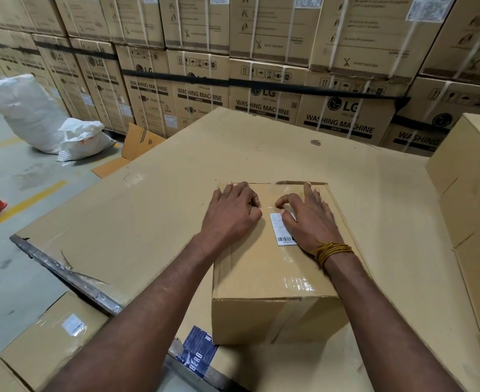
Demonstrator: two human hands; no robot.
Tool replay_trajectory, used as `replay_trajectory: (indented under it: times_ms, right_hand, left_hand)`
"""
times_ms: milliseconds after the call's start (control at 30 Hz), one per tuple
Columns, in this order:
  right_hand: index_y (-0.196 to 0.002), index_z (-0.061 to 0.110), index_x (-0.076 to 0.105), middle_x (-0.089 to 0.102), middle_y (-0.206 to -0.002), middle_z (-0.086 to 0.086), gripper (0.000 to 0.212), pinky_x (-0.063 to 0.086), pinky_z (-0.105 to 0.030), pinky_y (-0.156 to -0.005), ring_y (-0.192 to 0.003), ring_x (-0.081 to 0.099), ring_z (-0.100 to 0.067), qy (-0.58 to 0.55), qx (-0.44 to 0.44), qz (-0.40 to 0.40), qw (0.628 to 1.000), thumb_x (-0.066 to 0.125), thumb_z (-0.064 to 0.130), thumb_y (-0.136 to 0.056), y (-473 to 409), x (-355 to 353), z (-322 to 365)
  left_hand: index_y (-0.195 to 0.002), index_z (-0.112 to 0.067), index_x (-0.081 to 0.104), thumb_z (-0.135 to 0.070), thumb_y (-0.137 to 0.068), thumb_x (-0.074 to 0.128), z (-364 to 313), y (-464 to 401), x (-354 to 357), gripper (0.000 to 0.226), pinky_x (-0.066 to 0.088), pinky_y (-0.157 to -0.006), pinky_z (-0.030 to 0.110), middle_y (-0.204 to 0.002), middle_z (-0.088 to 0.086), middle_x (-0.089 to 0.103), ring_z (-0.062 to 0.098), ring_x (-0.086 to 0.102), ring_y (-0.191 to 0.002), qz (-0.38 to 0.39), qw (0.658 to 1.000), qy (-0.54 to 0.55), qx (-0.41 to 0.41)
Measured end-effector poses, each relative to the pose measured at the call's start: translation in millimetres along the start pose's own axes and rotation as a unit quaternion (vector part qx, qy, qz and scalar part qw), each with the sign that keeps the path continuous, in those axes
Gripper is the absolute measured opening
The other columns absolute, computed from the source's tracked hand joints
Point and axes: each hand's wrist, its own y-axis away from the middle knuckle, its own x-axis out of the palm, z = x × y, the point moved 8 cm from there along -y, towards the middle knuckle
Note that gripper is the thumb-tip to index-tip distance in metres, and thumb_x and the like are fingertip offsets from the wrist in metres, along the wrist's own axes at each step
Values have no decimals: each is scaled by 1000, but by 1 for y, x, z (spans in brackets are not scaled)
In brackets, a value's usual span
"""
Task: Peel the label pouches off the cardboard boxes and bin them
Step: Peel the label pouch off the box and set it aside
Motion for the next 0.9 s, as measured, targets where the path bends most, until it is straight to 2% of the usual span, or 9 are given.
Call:
replay_trajectory:
  times_ms: [67, 233, 400, 600, 800, 900]
  right_hand:
    - [-130, 43, 47, -5, -167, -7, 32, 1, -44, -122, -153, -4, -27, 8, -2, 2, 1000, 39, 34, -100, 0, 0, 0]
    - [-123, 41, 49, -3, -167, -8, 27, 2, -44, -122, -153, -4, -27, -2, 5, 2, 1000, 40, 32, -99, 0, -1, 0]
    - [-140, 40, 42, -5, -167, -9, 39, 2, -44, -122, -153, -5, -28, 13, 13, 5, 1000, 39, 37, -101, 0, 1, -2]
    - [-118, 39, 50, -1, -166, -9, 21, 5, -42, -121, -153, -2, -29, -1, 14, -12, 1000, 44, 35, -99, 1, -2, -2]
    - [-127, 45, 48, -8, -166, -5, 30, 2, -44, -121, -153, -5, -28, 10, -15, -2, 1000, 37, 33, -101, 2, -1, 2]
    - [-119, 42, 50, -7, -167, -5, 25, 2, -44, -121, -153, -3, -28, 4, -13, -4, 1000, 38, 31, -100, 1, -1, 2]
  left_hand:
    - [-110, -24, 56, -27, -94, 45, 0, 0, 0, 19, 10, -120, 41, -139, -8, 47, 16, 32, -137, -1, 1000, 0, 2]
    - [-107, -25, 54, -28, -94, 45, 1, -1, 1, 16, 12, -120, 42, -136, -9, 47, 16, 33, -136, 6, 1000, 1, 2]
    - [-106, -26, 53, -28, -94, 44, 1, -1, 2, 15, 13, -120, 42, -132, -9, 48, 17, 32, -137, 5, 1000, 2, 3]
    - [-109, -25, 54, -28, -95, 44, 0, -1, 1, 18, 12, -120, 41, -136, -8, 47, 18, 30, -140, 6, 1000, -4, 2]
    - [-110, -24, 55, -27, -95, 44, -1, 0, 0, 19, 11, -119, 40, -136, -8, 47, 17, 31, -138, 4, 1000, -5, 4]
    - [-110, -24, 55, -27, -95, 44, -1, 0, 0, 19, 9, -120, 40, -138, -8, 47, 17, 30, -140, 3, 1000, -1, 1]
